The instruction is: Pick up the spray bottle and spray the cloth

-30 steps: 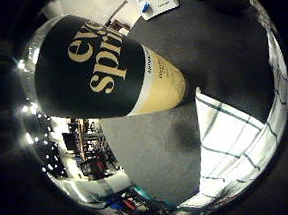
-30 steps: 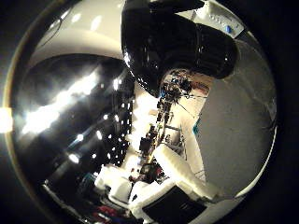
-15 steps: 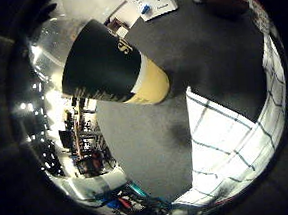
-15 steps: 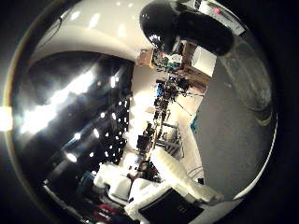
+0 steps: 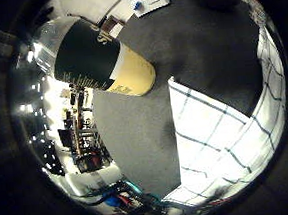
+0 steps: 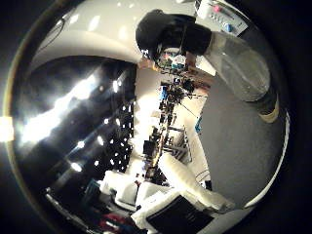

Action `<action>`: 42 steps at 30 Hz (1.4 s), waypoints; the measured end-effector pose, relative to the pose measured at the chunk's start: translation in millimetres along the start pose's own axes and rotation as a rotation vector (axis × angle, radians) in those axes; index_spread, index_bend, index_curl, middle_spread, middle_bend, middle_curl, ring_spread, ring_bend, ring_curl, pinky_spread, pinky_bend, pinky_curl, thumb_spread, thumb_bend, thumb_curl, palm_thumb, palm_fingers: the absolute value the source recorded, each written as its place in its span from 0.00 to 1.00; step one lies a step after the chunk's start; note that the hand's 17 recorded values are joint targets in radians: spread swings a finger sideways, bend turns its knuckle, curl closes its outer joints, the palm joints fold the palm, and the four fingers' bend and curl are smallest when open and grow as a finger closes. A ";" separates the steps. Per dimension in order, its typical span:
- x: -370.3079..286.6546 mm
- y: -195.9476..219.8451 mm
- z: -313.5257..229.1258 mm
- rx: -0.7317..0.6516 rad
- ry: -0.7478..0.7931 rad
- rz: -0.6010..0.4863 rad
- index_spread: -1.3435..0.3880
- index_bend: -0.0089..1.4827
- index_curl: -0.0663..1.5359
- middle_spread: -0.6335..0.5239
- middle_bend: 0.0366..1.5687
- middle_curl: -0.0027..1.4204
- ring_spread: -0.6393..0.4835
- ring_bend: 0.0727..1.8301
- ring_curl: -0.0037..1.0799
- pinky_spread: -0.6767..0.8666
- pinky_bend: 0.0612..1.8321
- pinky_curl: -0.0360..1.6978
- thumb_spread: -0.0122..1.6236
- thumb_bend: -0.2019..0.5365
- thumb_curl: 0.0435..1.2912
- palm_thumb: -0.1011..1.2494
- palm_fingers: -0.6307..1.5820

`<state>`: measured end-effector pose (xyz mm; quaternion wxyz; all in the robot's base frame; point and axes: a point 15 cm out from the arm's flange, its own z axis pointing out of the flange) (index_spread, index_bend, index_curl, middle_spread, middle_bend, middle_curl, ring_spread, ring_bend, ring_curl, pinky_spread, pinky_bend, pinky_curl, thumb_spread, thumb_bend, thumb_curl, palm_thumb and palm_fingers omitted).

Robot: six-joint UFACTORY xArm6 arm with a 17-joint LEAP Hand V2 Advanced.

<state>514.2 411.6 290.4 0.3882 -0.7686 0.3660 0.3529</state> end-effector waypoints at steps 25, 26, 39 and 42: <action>-58.4 60.7 -129.5 0.075 0.054 -0.006 0.60 0.11 0.19 0.70 0.09 0.19 0.73 0.11 0.25 0.70 0.21 0.21 0.67 0.24 0.20 0.49 0.27; -59.5 69.2 -136.9 0.076 0.058 0.002 0.60 0.11 0.19 0.70 0.09 0.19 0.74 0.11 0.25 0.70 0.22 0.21 0.67 0.24 0.20 0.49 0.27; -40.1 148.1 -234.2 0.173 0.185 0.094 0.61 0.11 0.20 0.70 0.10 0.20 0.74 0.13 0.26 0.71 0.23 0.21 0.68 0.24 0.19 0.46 0.29; -35.8 166.0 -246.2 0.153 0.247 0.087 0.61 0.11 0.20 0.69 0.10 0.20 0.74 0.13 0.26 0.71 0.24 0.21 0.68 0.24 0.19 0.45 0.29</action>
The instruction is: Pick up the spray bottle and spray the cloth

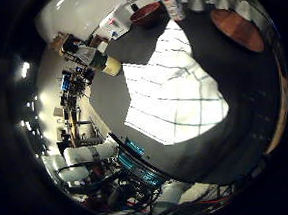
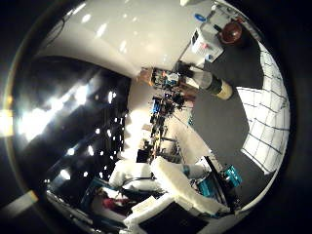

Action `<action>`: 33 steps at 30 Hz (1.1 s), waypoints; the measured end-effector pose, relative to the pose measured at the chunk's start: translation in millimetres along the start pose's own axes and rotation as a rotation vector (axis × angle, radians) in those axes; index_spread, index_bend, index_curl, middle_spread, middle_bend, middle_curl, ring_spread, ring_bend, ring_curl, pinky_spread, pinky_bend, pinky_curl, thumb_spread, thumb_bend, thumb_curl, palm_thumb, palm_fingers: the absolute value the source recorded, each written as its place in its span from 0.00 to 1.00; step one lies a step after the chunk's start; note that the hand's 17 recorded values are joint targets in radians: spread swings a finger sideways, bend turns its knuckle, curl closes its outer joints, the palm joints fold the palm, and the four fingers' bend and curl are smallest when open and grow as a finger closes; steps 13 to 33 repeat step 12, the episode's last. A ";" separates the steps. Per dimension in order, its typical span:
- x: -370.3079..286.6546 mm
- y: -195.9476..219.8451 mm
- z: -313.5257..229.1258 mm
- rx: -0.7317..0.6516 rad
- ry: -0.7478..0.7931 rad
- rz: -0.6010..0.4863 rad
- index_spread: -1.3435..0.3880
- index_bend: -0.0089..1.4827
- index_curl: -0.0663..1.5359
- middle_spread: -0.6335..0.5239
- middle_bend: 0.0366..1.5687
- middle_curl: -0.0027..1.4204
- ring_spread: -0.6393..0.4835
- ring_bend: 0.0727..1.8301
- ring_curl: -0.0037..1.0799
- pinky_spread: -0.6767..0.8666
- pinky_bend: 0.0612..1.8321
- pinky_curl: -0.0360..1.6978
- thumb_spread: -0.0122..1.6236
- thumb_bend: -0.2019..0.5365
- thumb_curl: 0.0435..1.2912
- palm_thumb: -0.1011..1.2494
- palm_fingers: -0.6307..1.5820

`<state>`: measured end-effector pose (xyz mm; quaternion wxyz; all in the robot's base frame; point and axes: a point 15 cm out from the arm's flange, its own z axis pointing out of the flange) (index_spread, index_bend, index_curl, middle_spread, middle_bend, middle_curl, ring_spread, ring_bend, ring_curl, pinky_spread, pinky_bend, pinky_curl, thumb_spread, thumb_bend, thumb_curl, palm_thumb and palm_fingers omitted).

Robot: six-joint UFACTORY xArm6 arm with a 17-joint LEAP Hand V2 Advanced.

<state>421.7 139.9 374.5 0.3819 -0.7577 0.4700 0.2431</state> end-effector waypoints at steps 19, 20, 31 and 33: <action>27.9 74.8 -49.8 -0.039 0.164 0.045 0.60 0.11 0.20 0.69 0.10 0.21 0.75 0.18 0.26 0.73 0.29 0.21 0.67 0.24 0.18 0.41 0.29; 27.9 74.8 -49.8 -0.039 0.164 0.045 0.60 0.11 0.20 0.69 0.10 0.21 0.75 0.18 0.26 0.73 0.29 0.21 0.67 0.24 0.18 0.41 0.29; 27.9 74.8 -49.8 -0.039 0.164 0.045 0.60 0.11 0.20 0.69 0.10 0.21 0.75 0.18 0.26 0.73 0.29 0.21 0.67 0.24 0.18 0.41 0.29; 27.9 74.8 -49.8 -0.039 0.164 0.045 0.60 0.11 0.20 0.69 0.10 0.21 0.75 0.18 0.26 0.73 0.29 0.21 0.67 0.24 0.18 0.41 0.29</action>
